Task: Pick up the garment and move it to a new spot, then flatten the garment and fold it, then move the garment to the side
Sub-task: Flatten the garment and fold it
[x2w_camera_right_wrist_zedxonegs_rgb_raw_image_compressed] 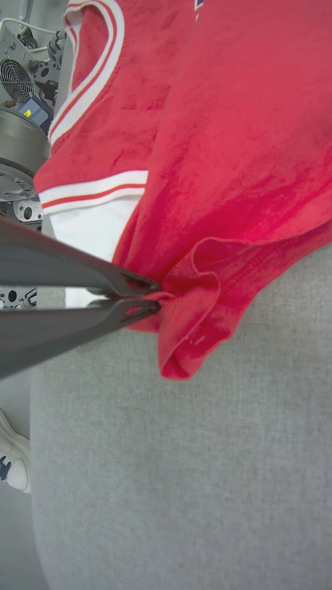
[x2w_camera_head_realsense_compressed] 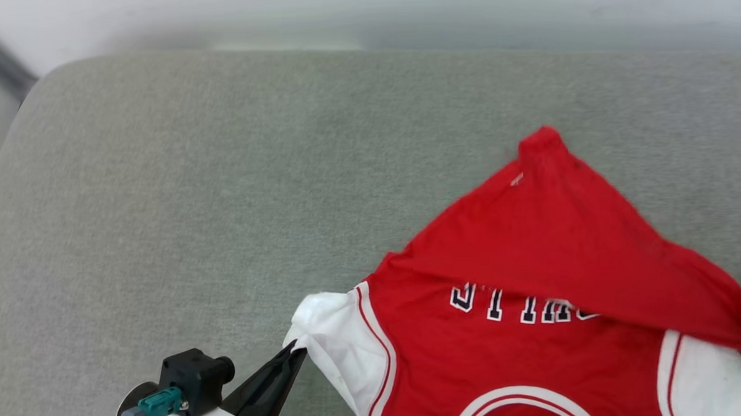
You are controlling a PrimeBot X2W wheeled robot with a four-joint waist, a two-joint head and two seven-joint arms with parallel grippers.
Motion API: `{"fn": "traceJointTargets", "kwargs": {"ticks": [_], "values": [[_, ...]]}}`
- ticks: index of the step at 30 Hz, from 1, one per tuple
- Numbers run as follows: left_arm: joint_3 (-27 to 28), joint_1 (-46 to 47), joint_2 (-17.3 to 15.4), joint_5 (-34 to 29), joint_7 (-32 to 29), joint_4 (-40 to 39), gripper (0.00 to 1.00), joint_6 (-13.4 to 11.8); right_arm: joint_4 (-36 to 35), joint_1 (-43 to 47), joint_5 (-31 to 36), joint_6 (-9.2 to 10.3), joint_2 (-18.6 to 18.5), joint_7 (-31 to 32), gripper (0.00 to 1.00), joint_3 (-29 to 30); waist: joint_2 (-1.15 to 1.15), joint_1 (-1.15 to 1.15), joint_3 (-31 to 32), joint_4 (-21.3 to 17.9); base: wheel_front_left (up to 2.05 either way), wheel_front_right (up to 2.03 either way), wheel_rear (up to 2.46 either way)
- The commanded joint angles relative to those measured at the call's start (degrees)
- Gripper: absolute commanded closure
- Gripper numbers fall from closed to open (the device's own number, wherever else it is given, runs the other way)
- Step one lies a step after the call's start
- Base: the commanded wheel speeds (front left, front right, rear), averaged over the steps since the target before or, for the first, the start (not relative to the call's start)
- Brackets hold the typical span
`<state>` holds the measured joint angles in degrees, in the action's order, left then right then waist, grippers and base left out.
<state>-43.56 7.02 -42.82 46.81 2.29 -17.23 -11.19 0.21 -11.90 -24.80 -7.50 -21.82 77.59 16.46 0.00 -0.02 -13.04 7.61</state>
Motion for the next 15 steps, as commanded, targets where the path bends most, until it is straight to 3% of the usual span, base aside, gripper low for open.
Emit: {"fn": "traceJointTargets", "kwargs": {"ticks": [1,15], "values": [[0.38,-0.47,0.28,0.39,0.35,0.27,1.0,-0.17,-1.3,3.15,-0.81,0.02,-0.13,-1.06,1.0,0.66,0.0,0.02,2.12,-1.87,0.0,0.0,0.0],[0.21,-1.94,0.78,1.1,0.97,0.5,1.0,-1.18,-5.13,17.35,-3.39,0.02,3.75,-5.56,1.0,3.39,0.0,0.02,5.42,-3.62,0.0,0.0,0.0]]}}
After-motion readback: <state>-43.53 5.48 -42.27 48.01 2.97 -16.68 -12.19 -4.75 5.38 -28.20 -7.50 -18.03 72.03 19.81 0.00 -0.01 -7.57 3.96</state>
